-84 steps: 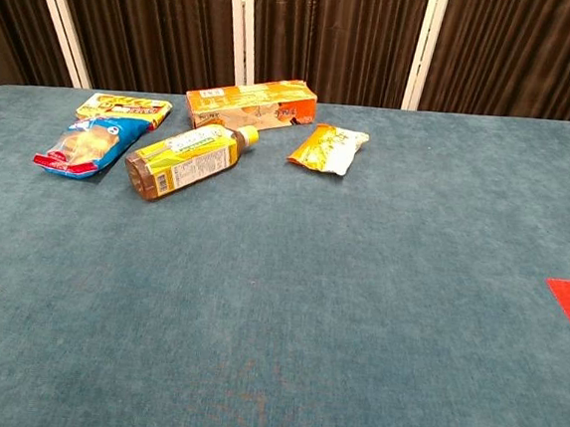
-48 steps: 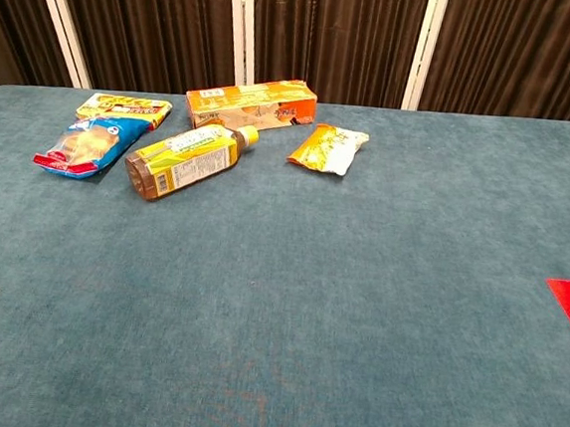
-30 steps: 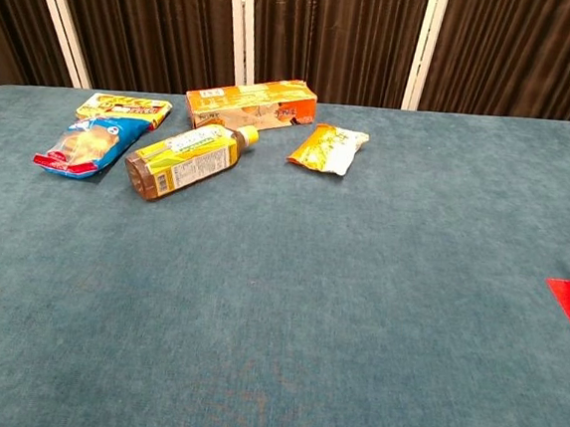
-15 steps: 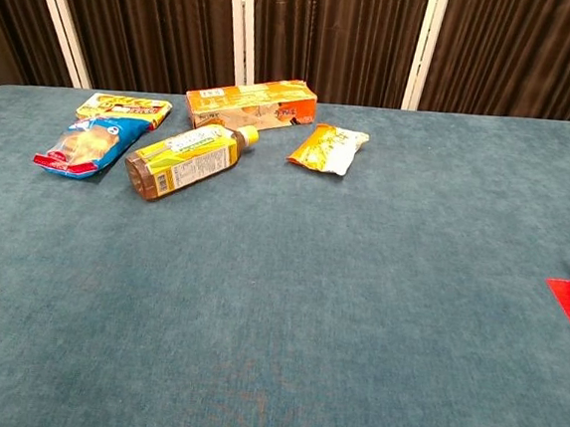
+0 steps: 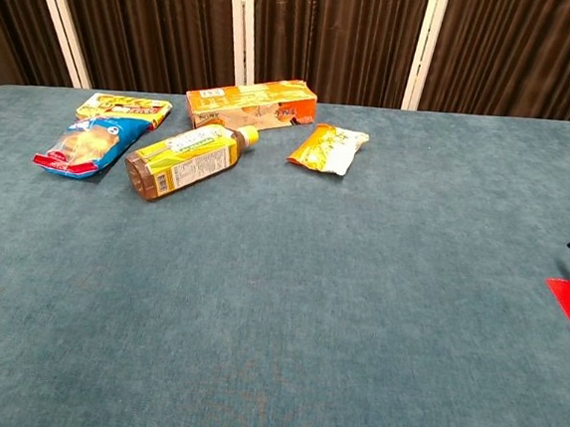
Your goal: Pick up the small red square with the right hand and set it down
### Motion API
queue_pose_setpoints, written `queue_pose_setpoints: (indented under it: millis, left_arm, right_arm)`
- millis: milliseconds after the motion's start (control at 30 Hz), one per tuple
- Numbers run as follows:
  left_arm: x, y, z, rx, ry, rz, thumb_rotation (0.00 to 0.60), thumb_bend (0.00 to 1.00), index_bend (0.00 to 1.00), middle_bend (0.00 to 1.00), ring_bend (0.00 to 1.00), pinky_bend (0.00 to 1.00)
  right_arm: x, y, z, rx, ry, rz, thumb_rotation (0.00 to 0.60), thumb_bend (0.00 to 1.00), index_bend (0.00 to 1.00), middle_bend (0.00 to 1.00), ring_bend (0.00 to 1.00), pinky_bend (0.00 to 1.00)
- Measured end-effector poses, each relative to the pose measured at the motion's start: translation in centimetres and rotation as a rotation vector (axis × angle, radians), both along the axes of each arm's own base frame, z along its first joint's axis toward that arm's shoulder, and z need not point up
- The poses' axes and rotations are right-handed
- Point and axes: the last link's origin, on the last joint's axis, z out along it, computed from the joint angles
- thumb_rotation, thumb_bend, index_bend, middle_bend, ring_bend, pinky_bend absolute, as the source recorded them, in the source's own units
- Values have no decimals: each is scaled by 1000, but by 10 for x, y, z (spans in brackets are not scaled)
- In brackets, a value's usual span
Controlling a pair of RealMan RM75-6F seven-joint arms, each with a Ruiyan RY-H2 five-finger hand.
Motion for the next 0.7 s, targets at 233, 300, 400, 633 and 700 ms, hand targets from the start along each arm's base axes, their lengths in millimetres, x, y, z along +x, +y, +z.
queue_pose_setpoints:
  millis: [233, 300, 400, 633, 700]
  left_arm:
    - [0, 1, -1, 1, 1, 0, 502, 67, 0, 0, 0, 0]
    - [0, 1, -1, 2, 1, 0, 505, 68, 0, 0, 0, 0]
    - [0, 1, 0, 2, 1, -2, 501, 65, 0, 0, 0, 0]
    - [0, 1, 0, 4, 2, -4, 502, 67, 0, 0, 0, 0]
    - [0, 1, 0, 5, 2, -4, 502, 68, 0, 0, 0, 0]
  right_arm:
    - [-1, -3, -1, 9, 9, -5, 600, 434, 572, 55, 0, 0]
    - [-2, -3, -1, 10, 12, -7, 600, 462, 582, 59, 0, 0]
    - [-3, -3, -1, 13, 21, -9, 600, 501, 592, 62, 0, 0]
    - [-4, -4, 0, 16, 31, -19, 600, 547, 610, 71, 0, 0]
    - [-3, -5, 0, 14, 32, -18, 600, 557, 615, 73, 0, 0]
